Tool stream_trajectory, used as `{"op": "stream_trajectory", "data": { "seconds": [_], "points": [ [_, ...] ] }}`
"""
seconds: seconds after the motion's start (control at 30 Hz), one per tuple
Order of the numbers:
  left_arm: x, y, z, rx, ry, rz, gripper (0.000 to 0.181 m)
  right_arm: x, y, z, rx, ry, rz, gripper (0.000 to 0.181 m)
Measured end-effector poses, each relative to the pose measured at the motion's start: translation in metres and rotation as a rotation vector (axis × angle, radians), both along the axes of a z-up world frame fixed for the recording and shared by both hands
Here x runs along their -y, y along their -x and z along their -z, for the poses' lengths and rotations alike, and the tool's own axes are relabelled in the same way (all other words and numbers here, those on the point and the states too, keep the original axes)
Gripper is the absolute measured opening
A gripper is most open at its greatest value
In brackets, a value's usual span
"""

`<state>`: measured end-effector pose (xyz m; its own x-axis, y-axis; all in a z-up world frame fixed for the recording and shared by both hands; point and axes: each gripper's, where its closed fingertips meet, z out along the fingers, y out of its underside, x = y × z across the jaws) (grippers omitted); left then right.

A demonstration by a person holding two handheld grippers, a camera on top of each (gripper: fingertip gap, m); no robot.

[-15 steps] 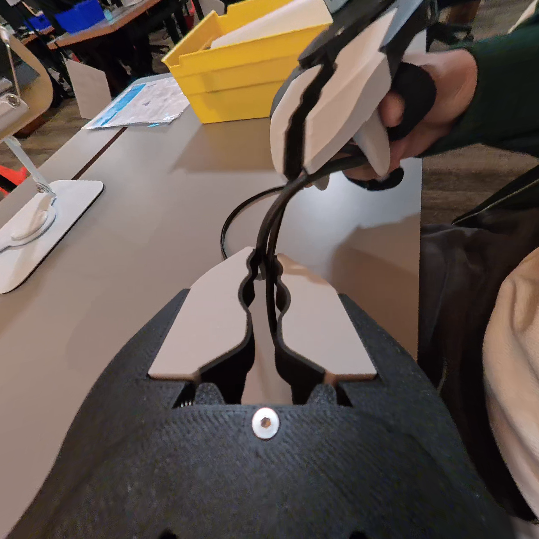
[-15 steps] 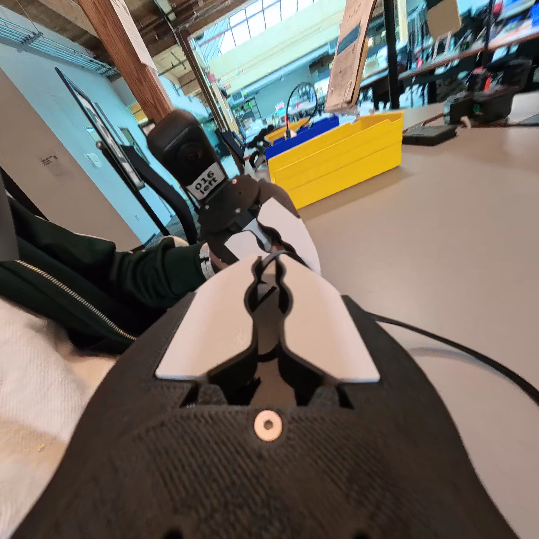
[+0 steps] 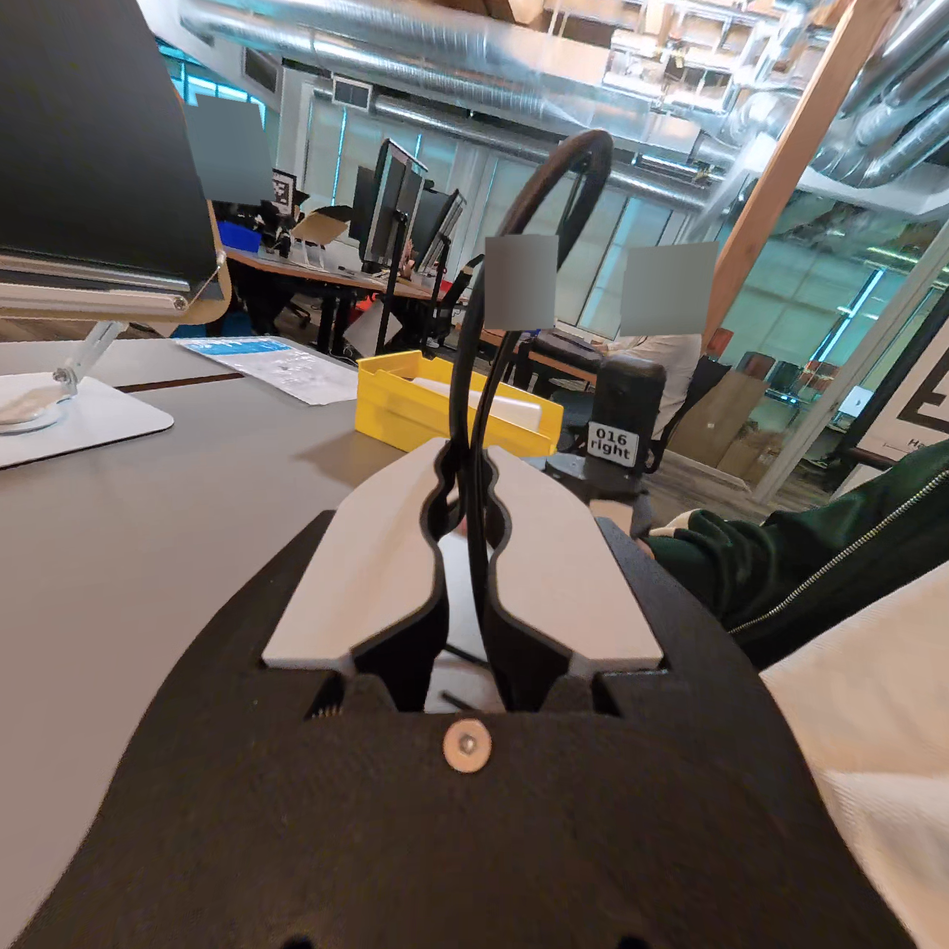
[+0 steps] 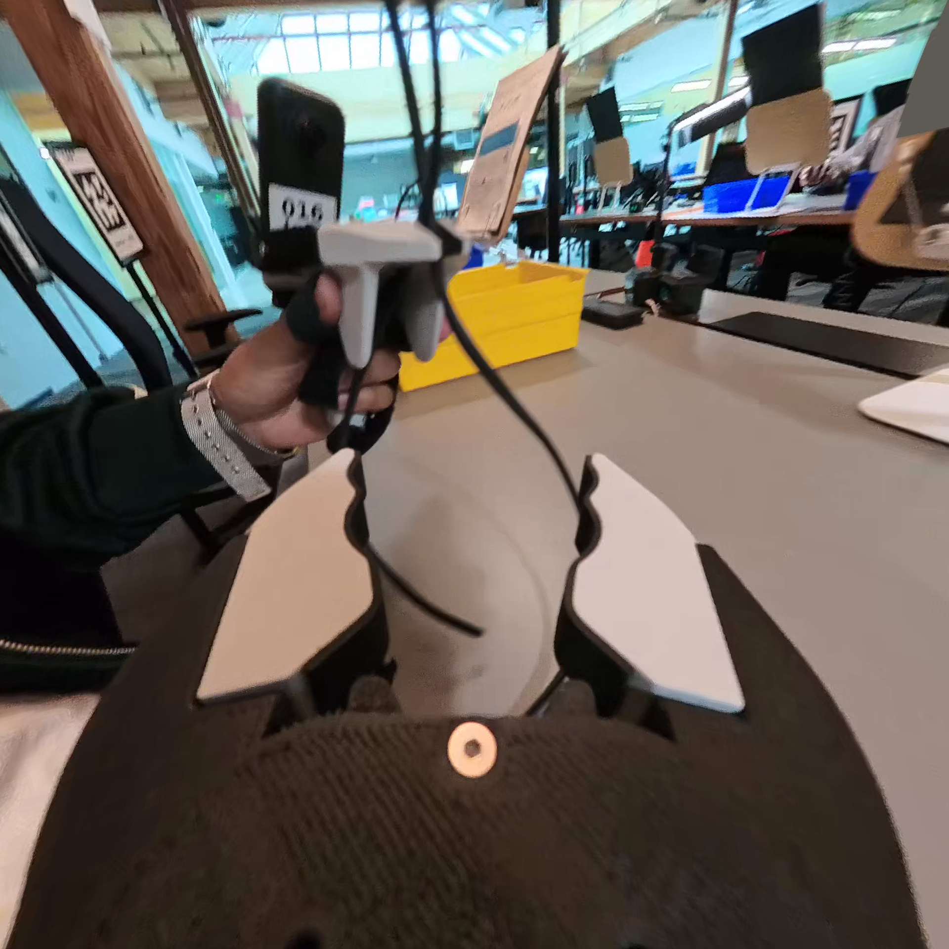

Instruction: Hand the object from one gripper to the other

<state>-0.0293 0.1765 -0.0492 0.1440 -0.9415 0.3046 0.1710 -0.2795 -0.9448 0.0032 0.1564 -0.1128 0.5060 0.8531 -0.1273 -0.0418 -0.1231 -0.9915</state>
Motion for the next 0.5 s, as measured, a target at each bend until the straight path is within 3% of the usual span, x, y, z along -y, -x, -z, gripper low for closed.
{"op": "stream_trajectory", "data": {
  "seconds": [0.13, 0.33, 0.4, 0.5],
  "points": [
    [0.012, -0.011, -0.008, 0.023, 0.013, 0.041, 0.009, 0.011, 0.026, 0.005, 0.081, -0.031, 0.014, 0.088],
    [0.023, -0.023, -0.015, 0.067, 0.056, 0.08, 0.009, 0.002, 0.018, 0.004, 0.165, -0.077, 0.159, 0.1],
    [0.023, -0.026, -0.015, 0.077, 0.077, 0.077, 0.01, 0.0, 0.017, 0.006, 0.224, -0.101, 0.205, 0.113],
    [0.019, -0.026, -0.011, 0.052, 0.06, 0.028, 0.009, 0.008, 0.029, 0.016, 0.324, -0.123, 0.165, 0.111]
  ]
}}
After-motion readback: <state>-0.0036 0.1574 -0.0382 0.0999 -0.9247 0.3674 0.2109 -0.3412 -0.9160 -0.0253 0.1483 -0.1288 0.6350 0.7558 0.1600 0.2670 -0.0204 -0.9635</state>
